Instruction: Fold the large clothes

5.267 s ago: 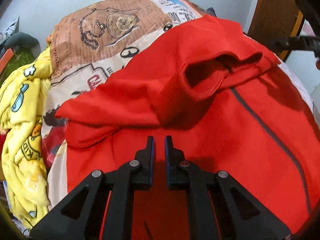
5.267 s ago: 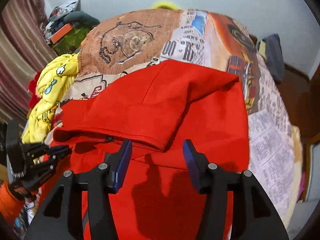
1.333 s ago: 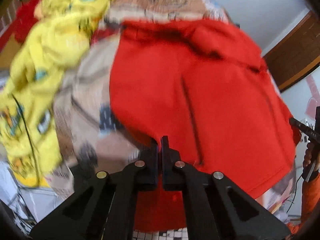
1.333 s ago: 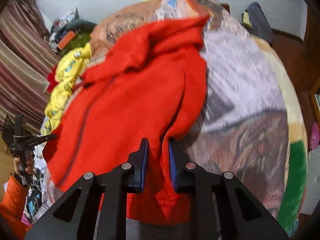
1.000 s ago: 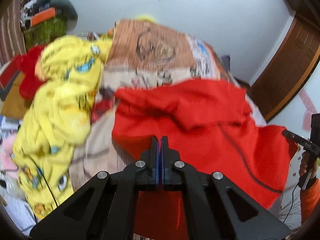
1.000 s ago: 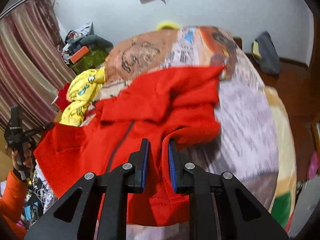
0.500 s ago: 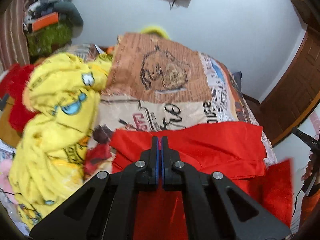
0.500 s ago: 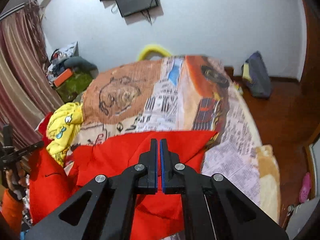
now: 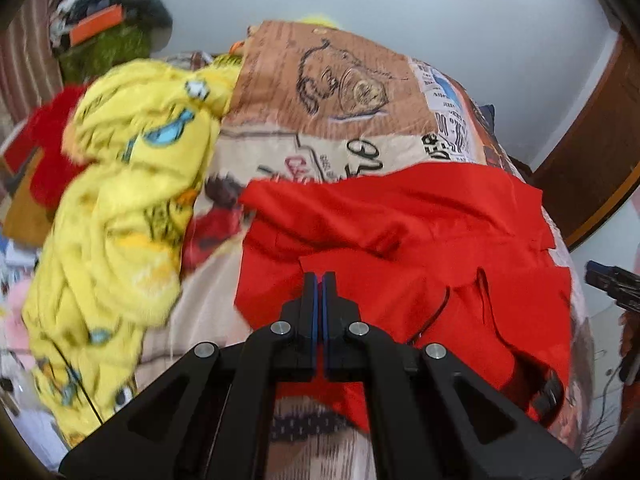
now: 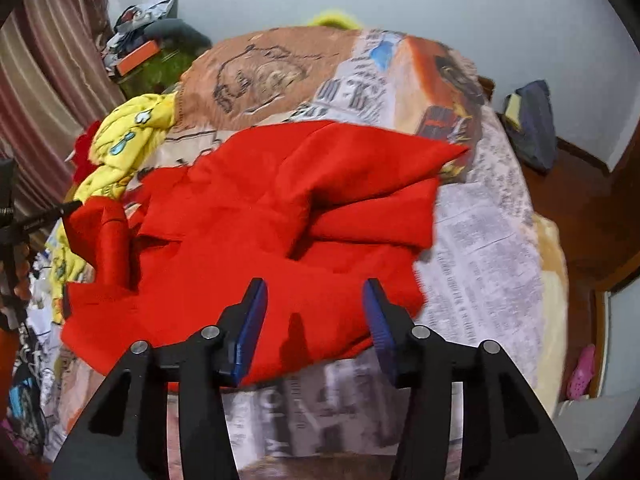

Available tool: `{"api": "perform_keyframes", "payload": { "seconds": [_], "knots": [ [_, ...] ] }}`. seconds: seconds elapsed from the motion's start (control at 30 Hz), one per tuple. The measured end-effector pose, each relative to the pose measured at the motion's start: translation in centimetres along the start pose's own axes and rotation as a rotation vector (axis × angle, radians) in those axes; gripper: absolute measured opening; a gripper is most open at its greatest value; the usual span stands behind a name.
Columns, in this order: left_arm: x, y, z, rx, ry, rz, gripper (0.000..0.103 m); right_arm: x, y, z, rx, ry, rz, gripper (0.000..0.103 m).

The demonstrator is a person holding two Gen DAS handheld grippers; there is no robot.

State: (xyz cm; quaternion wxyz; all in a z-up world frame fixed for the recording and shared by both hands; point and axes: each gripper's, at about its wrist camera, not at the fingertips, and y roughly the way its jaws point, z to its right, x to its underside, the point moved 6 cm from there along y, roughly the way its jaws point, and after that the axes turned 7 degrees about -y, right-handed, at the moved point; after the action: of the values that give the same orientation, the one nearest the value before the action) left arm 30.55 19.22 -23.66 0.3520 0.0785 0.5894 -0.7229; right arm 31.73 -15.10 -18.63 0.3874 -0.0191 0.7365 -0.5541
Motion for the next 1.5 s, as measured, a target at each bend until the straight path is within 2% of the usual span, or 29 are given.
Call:
{"api": "perform_keyframes", "payload": {
  "seconds": [0.1,0.23,0.3,0.43,0.5,0.57,0.7,0.73,0.83,0.87,1.03,1.17,1.33,1.5],
  "knots": [
    [1.3,-0.6,-1.1,-0.007,-0.020,-0.016,0.000,-1.2,1.5,-1.5,-0.048,-0.023,-0.016,0.055],
    [3.0,-0.4,-1.7,-0.034,-0.018,-0.044,0.000,-2.4,4.4,-3.7,-0.103,-0.063,-0.076,0.055],
    [3.8,-0.1,-2.0,-0.055,-0.008,-0.057,0.000,-2.4,6.1,-4.7,-0.093,-0.113,-0.112,0.055],
    [4.8,0.7,-2.7,-0.052,-0.017,-0.086,0.000,-1.7,9.7,-5.3,-0.007,-0.223,-0.218,0.055],
    [5.2,1.2,-2.9,-0.053,-0.020,-0.101,0.000,-0.8,10.2,-5.5,-0.067,-0.236,-0.250,0.058],
    [5.4,1.5,-3.1,-0.051,-0.023,-0.108,0.000,-0.3,9.7,-5.3,-0.094,-0.229,-0.221,0.058],
    [6.0,2.3,-3.1,-0.053,-0.024,-0.126,0.000,0.6,9.0,-4.3,-0.085,-0.169,-0.172,0.035],
    [6.2,2.6,-3.1,-0.063,-0.021,-0.131,0.000,0.9,9.0,-4.2,-0.079,-0.165,-0.165,0.033],
    [6.8,2.9,-3.0,-0.077,-0.017,-0.142,0.000,1.0,8.2,-4.7,-0.065,-0.180,-0.146,0.009],
    [6.9,2.8,-3.1,-0.077,-0.016,-0.144,0.000,0.9,7.6,-5.1,-0.090,-0.172,-0.147,0.008],
    [6.5,1.4,-3.0,-0.065,-0.014,-0.122,0.000,0.3,3.8,-5.7,-0.066,-0.186,-0.060,0.007],
    [5.7,-1.2,-2.7,-0.018,-0.041,-0.083,0.000,0.9,0.2,-4.5,-0.099,-0.101,0.012,0.007],
    [5.4,-4.5,-2.7,0.061,-0.084,-0.059,0.000,4.8,-3.0,-2.4,-0.082,0.014,0.061,0.005],
    [6.3,-5.8,-3.4,0.047,-0.079,-0.067,0.000,9.6,-4.5,0.9,-0.059,0.185,0.070,0.004]
  ]
}}
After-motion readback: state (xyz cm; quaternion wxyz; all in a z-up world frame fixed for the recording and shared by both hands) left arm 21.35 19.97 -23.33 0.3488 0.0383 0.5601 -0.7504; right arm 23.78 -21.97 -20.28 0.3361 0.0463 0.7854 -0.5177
